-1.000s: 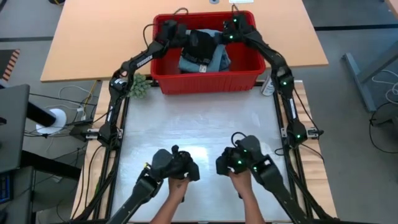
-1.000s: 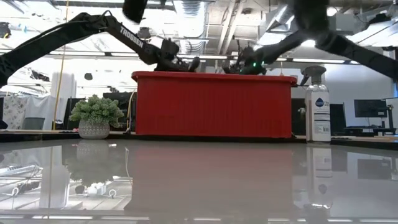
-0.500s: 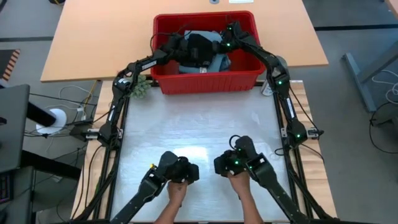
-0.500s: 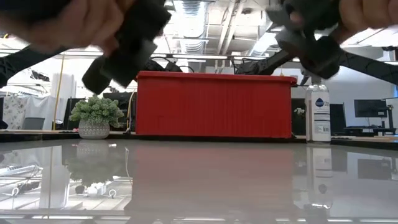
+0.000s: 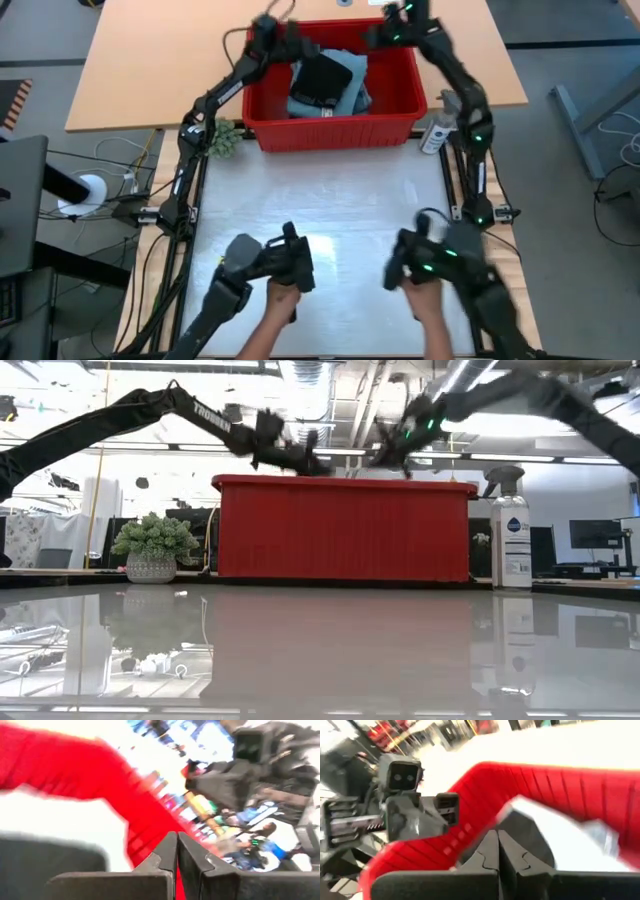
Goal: Fold Laundry from Bin
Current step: Return to Home Position
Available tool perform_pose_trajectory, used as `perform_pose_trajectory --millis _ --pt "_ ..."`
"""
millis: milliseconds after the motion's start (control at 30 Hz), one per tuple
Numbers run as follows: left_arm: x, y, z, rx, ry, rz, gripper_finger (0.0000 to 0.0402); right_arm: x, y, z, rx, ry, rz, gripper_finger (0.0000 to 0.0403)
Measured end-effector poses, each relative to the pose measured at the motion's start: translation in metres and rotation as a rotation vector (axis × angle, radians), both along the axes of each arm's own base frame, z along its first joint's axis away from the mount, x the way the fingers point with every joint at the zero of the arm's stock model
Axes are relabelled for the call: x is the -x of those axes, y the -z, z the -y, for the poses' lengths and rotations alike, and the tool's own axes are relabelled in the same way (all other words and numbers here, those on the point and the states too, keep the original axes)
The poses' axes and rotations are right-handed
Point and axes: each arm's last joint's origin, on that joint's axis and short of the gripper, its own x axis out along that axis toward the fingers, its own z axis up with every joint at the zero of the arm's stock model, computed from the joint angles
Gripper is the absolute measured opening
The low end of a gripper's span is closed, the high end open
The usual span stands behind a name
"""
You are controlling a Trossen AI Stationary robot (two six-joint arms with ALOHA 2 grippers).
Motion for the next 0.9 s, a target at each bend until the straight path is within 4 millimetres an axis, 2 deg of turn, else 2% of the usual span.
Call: perform_pose_trajectory --millis 100,200,333,433,567,733,833,900 --pt "0.004 -0.051 0.011 -0.146 0.043 0.092 0.0000 0.021 -0.049 -0.027 0.121 0.001 0.036 0.0022" --pt "0.018 -0.090 0.032 -0.251 0.016 0.201 0.0000 0.043 -0.093 -0.058 0.216 -0.021 0.080 0.0039" --pt "0.036 -0.138 0.066 -0.368 0.042 0.202 0.0000 0.068 -0.134 -0.109 0.307 -0.122 0.086 0.0043" --pt "0.045 -0.173 0.102 -0.484 0.064 0.179 0.0000 0.083 -0.156 -0.154 0.357 -0.236 0.077 0.0034" --pt "0.051 -0.211 0.158 -0.654 0.062 0.136 0.0000 0.094 -0.170 -0.213 0.411 -0.398 0.030 0.0023" --pt "0.054 -0.233 0.215 -0.709 0.132 0.091 0.0000 0.104 -0.172 -0.282 0.486 -0.596 -0.048 0.0031" --pt "0.062 -0.242 0.243 -0.723 0.170 0.069 0.0000 0.112 -0.167 -0.311 0.490 -0.725 -0.051 0.0039" --pt "0.074 -0.252 0.260 -0.761 0.138 0.053 0.0000 0.119 -0.163 -0.326 0.480 -0.784 -0.050 0.0039"
